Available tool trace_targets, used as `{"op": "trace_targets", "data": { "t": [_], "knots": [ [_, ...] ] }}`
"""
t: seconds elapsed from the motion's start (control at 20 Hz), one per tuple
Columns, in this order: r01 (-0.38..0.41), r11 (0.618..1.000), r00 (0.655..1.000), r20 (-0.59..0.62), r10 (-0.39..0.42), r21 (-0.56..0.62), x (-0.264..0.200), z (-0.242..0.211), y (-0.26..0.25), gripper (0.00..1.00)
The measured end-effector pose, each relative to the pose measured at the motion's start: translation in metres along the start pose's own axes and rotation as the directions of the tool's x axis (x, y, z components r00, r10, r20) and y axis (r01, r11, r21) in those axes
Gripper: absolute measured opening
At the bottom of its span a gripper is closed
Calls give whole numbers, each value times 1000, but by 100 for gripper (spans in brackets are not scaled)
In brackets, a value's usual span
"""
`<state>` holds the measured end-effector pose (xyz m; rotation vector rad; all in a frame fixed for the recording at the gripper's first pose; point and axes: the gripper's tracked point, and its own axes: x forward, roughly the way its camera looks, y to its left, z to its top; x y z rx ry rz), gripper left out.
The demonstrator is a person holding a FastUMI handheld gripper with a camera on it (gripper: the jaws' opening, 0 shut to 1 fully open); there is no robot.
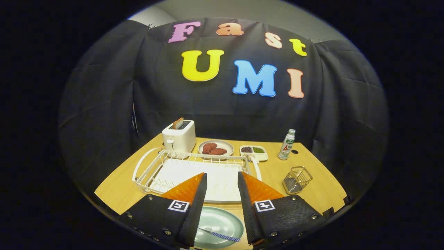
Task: Take the plate from the dish rack, then take the spoon from the basket and place it into the plate.
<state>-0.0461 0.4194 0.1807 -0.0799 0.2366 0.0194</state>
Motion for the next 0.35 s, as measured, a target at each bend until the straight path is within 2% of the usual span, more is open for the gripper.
{"op": "trace_targets", "data": {
  "t": [0.35],
  "knots": [
    [74, 997, 970, 230, -81, 38, -15, 117, -71, 54]
  ]
}}
